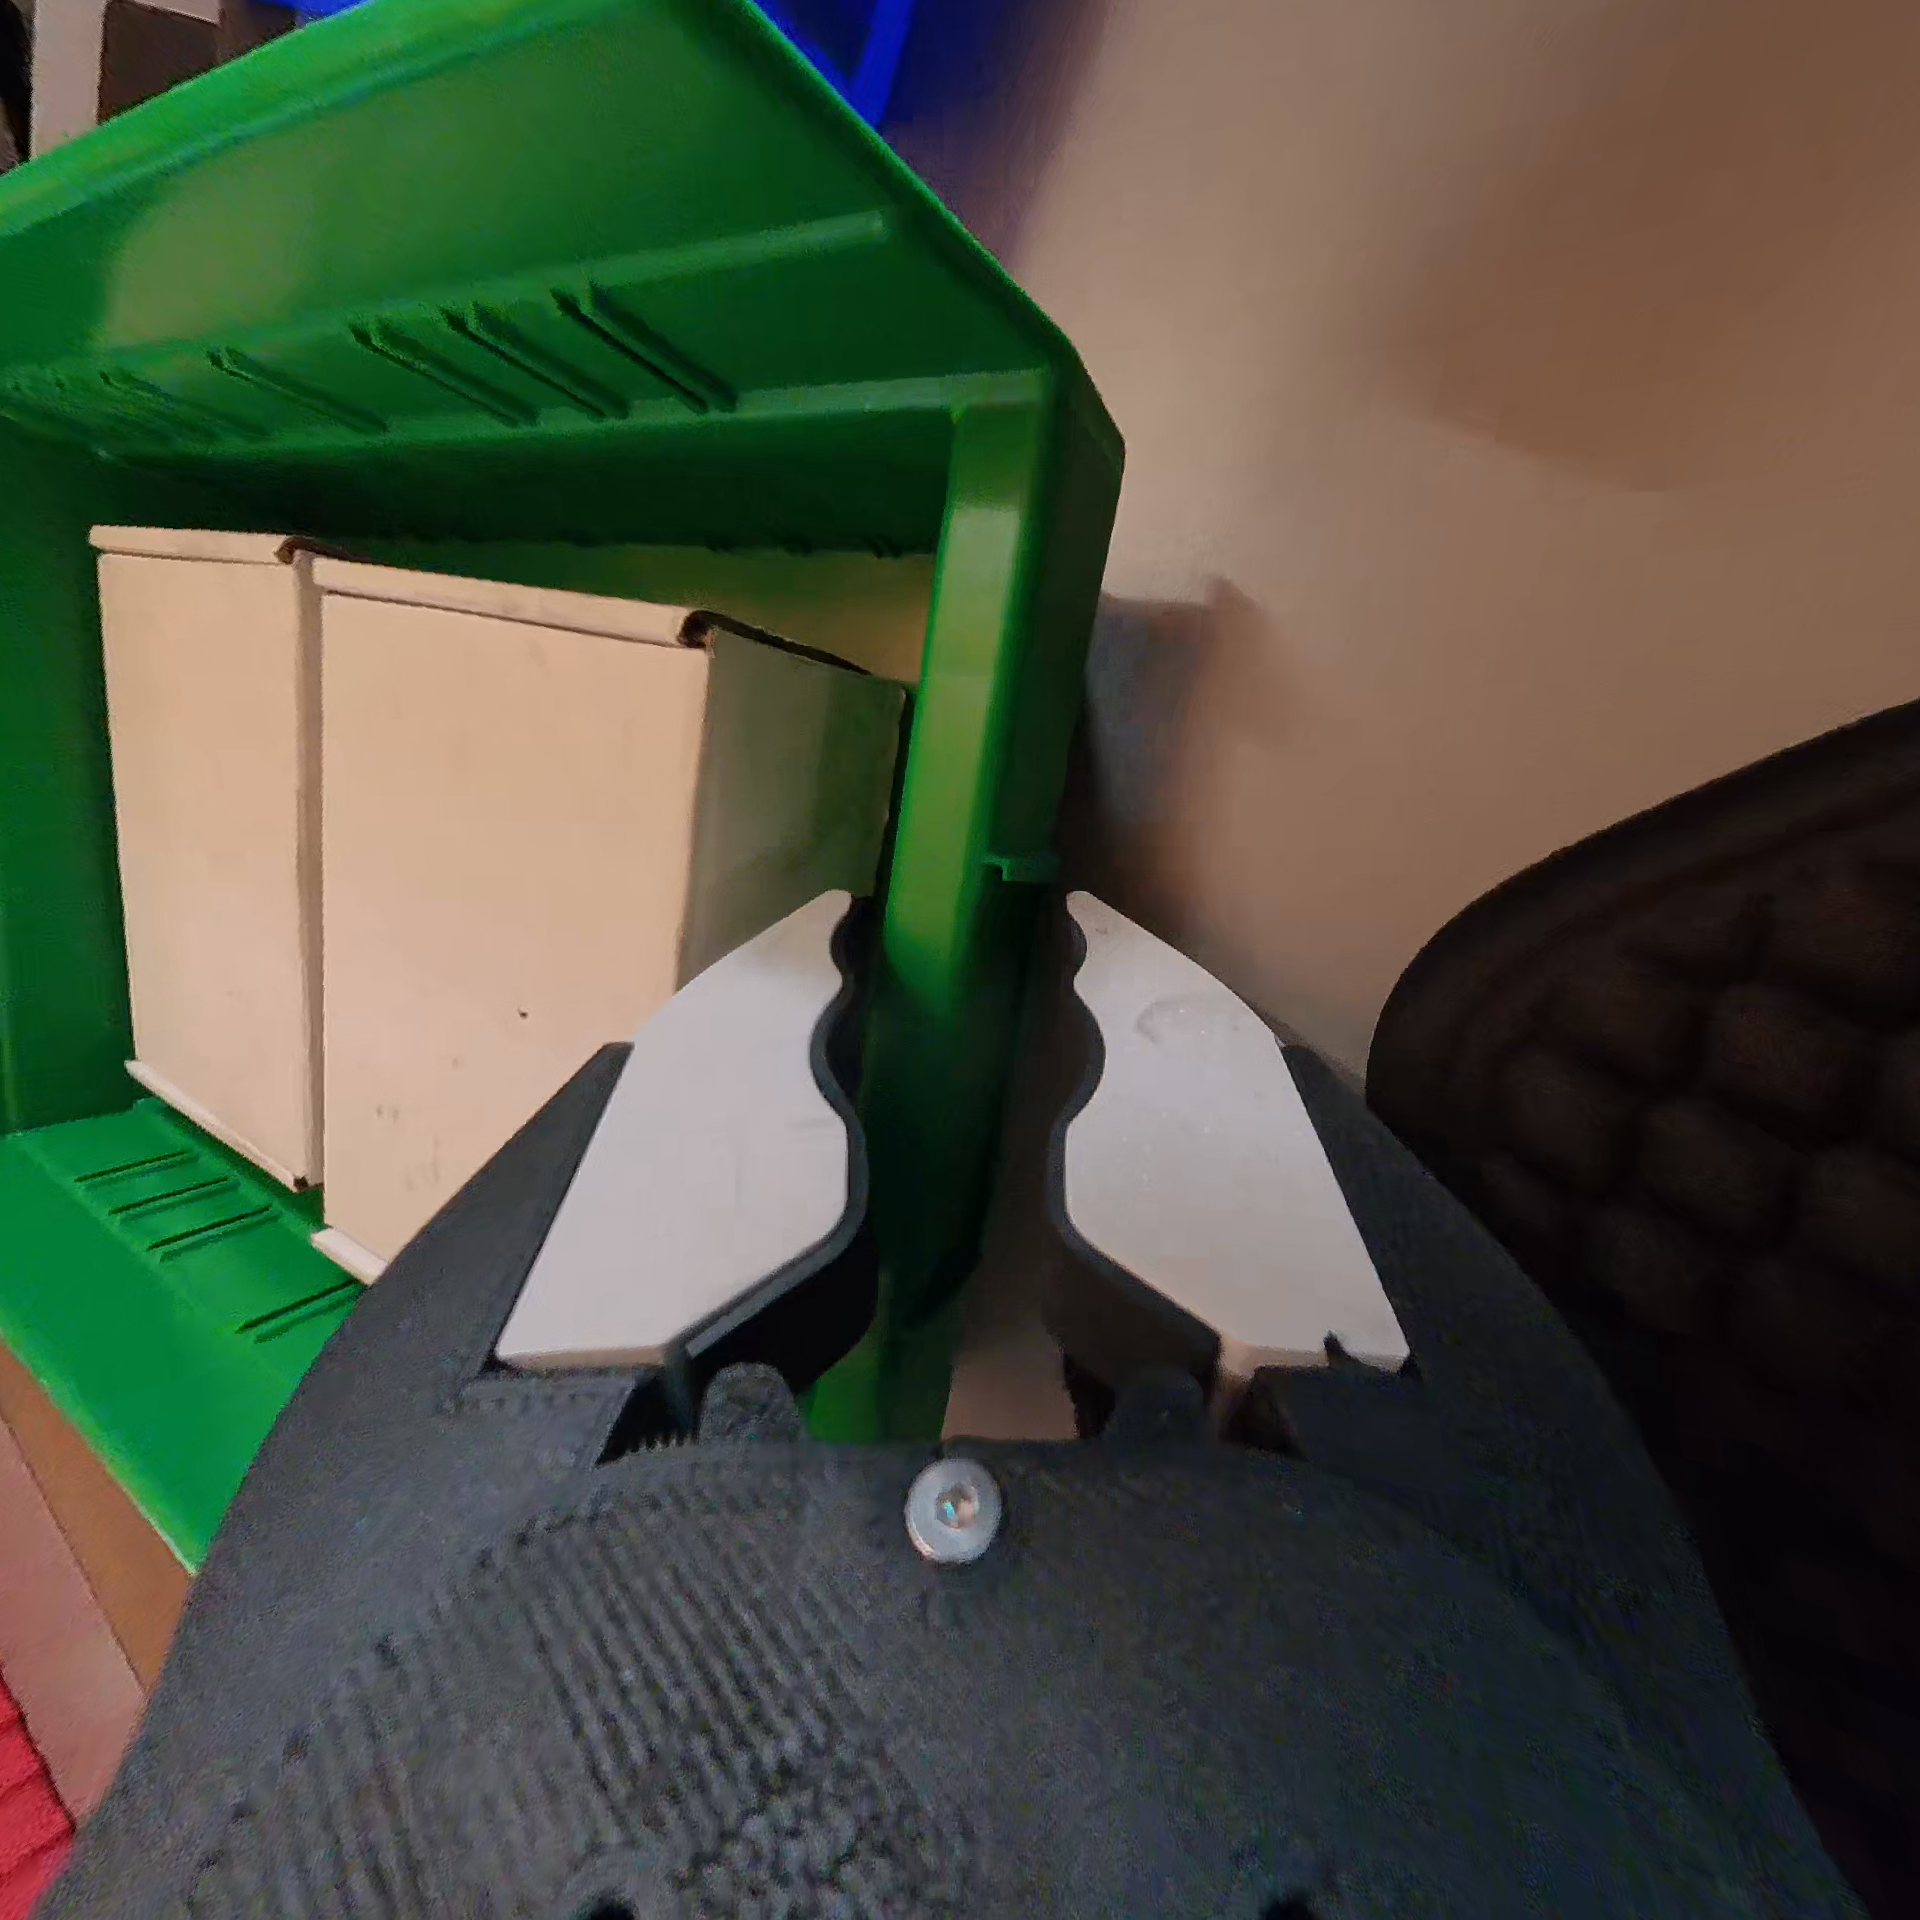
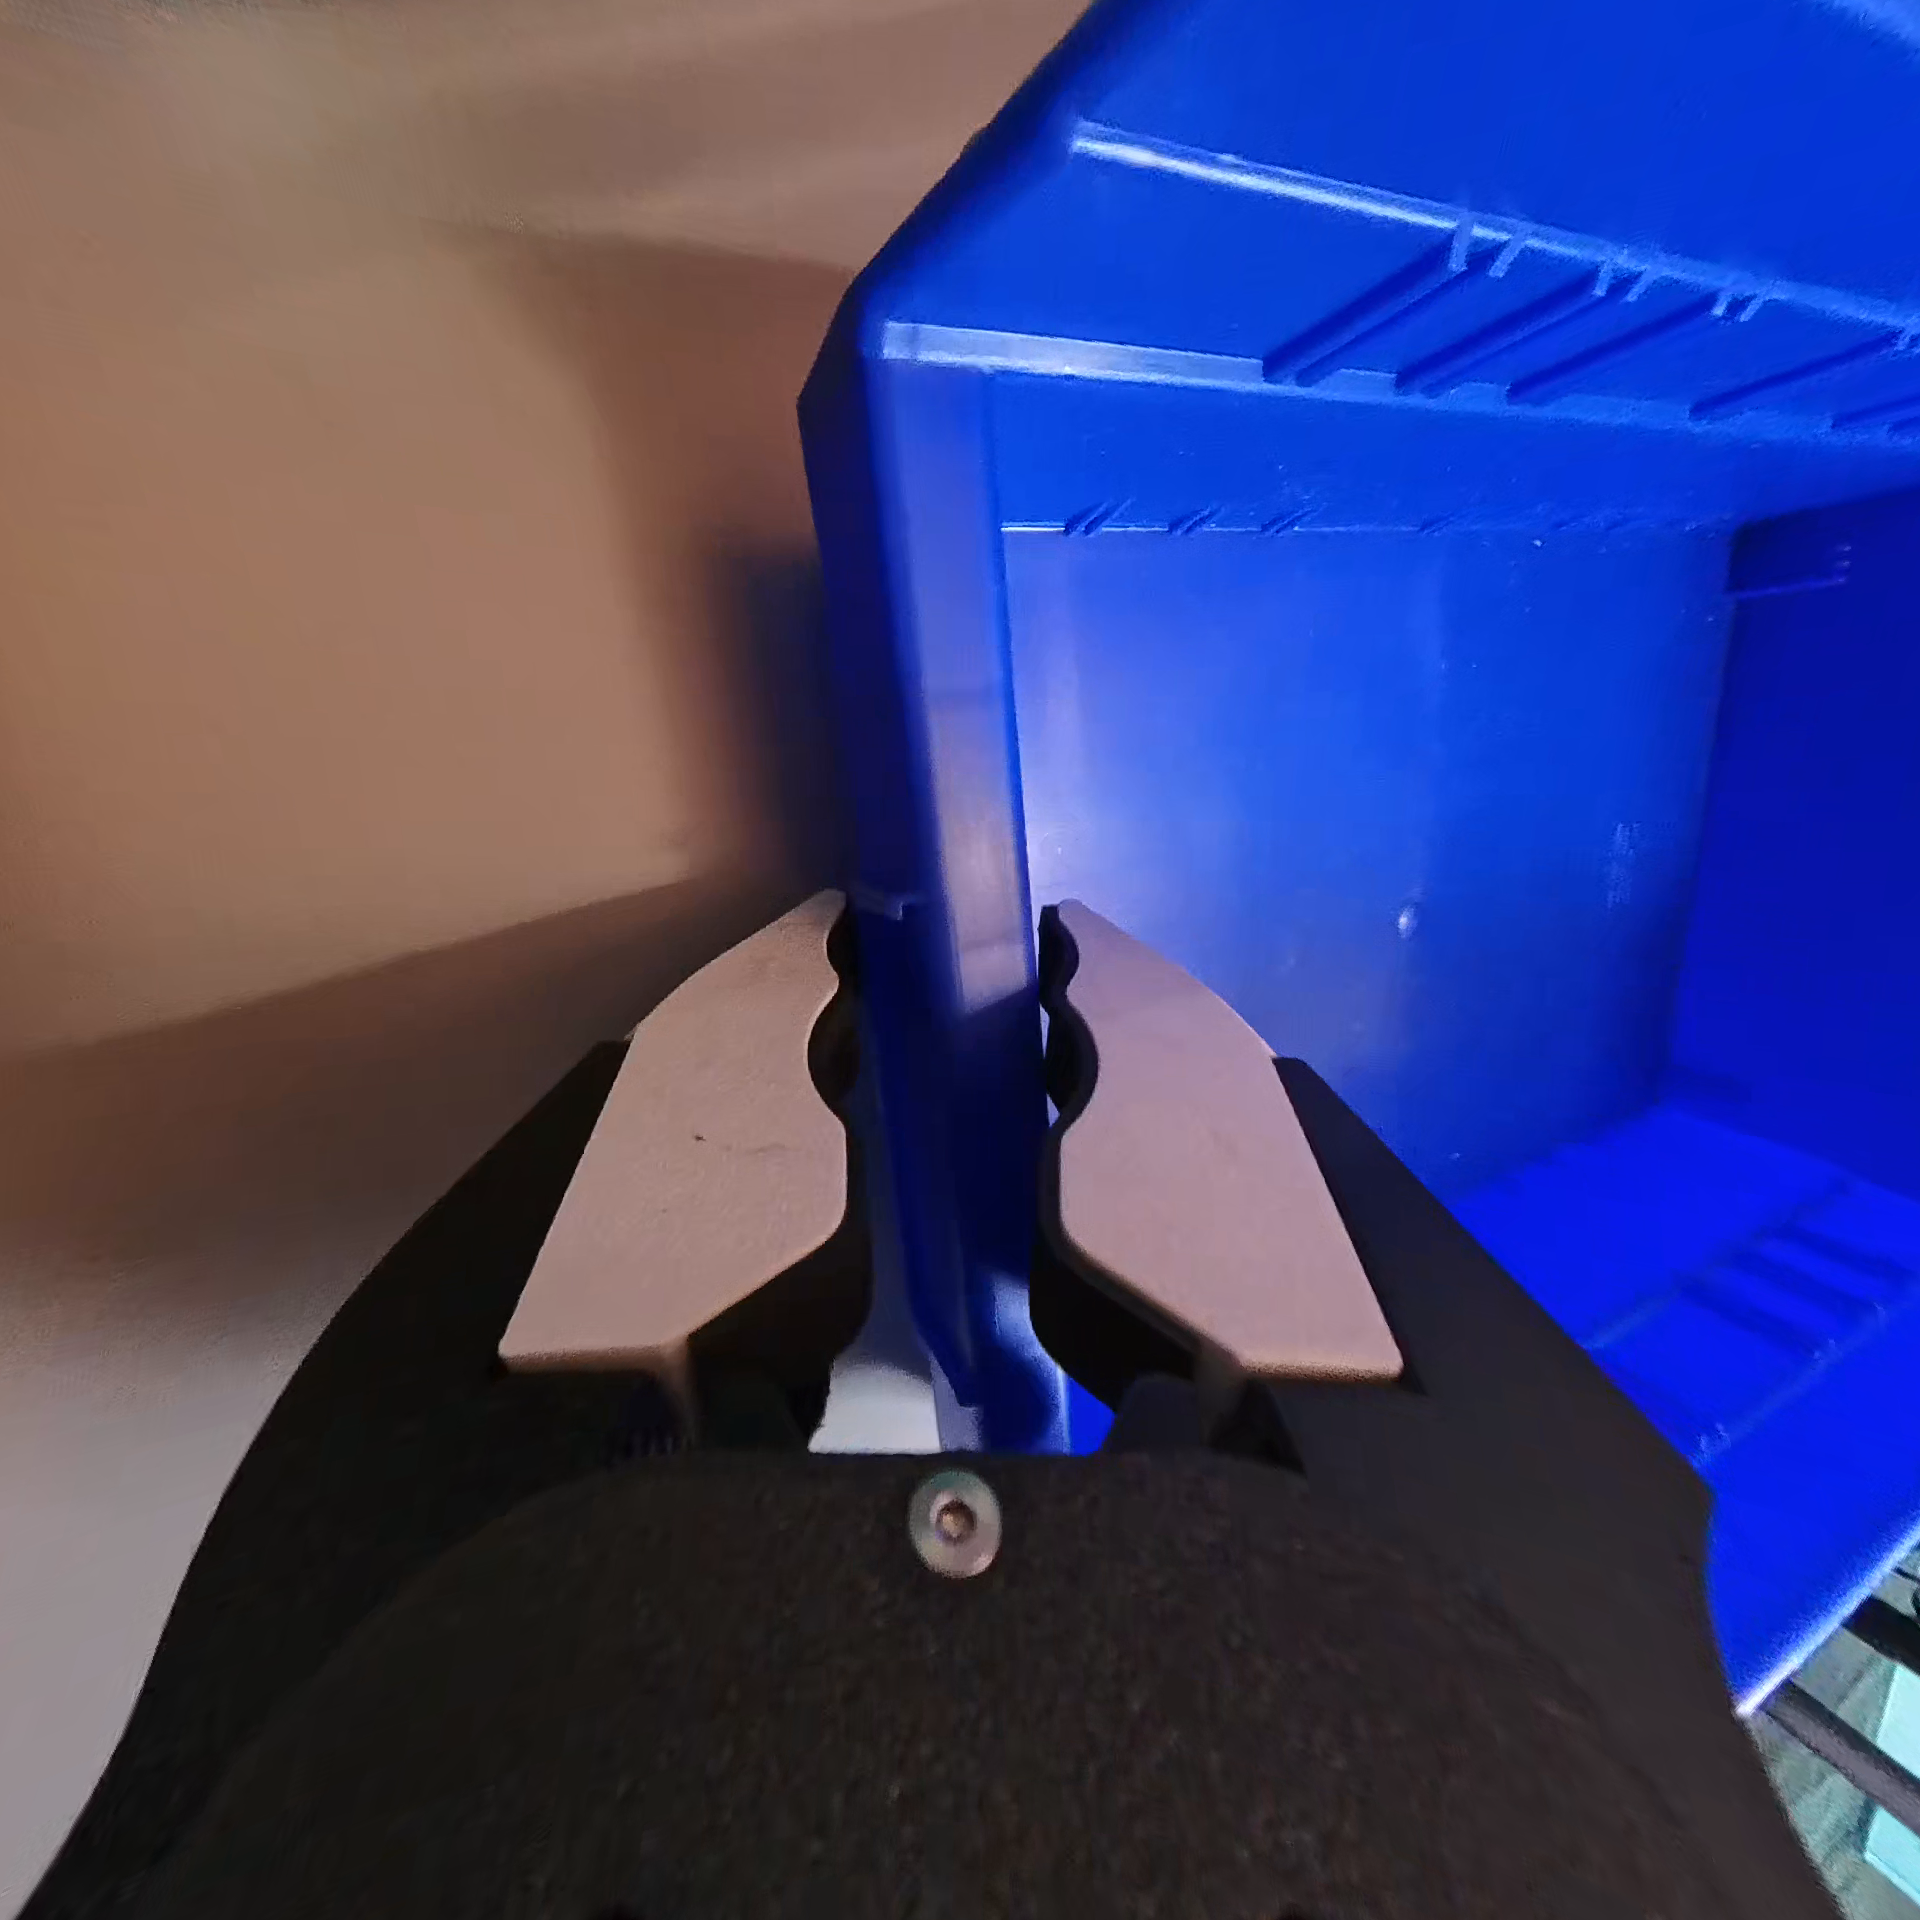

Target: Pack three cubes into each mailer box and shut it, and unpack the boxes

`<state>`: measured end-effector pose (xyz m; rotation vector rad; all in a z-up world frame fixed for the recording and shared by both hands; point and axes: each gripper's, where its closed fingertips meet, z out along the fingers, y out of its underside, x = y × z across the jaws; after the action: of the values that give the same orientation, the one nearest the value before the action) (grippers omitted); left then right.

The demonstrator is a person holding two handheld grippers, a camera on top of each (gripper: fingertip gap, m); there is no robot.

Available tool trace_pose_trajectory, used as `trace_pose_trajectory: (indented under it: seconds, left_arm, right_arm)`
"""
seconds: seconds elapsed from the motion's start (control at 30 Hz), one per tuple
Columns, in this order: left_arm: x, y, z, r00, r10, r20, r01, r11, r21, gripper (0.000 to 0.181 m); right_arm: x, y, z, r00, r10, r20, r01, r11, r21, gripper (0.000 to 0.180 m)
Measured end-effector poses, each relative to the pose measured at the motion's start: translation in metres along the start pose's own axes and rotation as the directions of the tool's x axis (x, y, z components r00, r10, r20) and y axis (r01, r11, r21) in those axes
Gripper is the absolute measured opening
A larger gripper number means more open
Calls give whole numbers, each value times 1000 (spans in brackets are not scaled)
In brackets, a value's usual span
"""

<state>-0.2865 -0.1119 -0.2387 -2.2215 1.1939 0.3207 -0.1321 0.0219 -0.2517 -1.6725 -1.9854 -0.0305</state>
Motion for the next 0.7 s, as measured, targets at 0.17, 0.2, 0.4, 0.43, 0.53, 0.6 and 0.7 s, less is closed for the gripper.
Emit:
trace_pose_trajectory:
  seconds: [0.17, 0.2, 0.4, 0.43, 0.53, 0.6, 0.7]
  left_arm:
    - [0, -6, 4, 1000, 11, -12, -11, 1000, -1, 30]
    - [0, -7, 5, 1000, 10, -13, -10, 1000, 1, 29]
    - [-1, -12, 10, 999, -37, -35, 39, 998, 41, 28]
    - [-1, -13, 11, 998, -49, -41, 51, 997, 51, 28]
    - [-2, -14, 12, 996, -74, -52, 77, 994, 77, 28]
    - [-3, -14, 12, 996, -71, -47, 75, 994, 79, 28]
    - [-6, -14, 14, 996, -73, -43, 77, 994, 78, 28]
  right_arm:
    - [-11, 20, -14, 1000, 8, 5, -8, 1000, 9, 34]
    - [-14, 25, -18, 1000, 12, 2, -12, 1000, 16, 33]
    - [-33, 68, -45, 997, 61, -46, -61, 998, 17, 33]
    - [-36, 77, -50, 996, 74, -57, -73, 997, 15, 33]
    - [-40, 109, -64, 988, 119, -94, -119, 993, 3, 33]
    - [-40, 134, -74, 980, 155, -121, -158, 987, -11, 33]
    - [-38, 173, -87, 973, 174, -150, -180, 983, -34, 32]
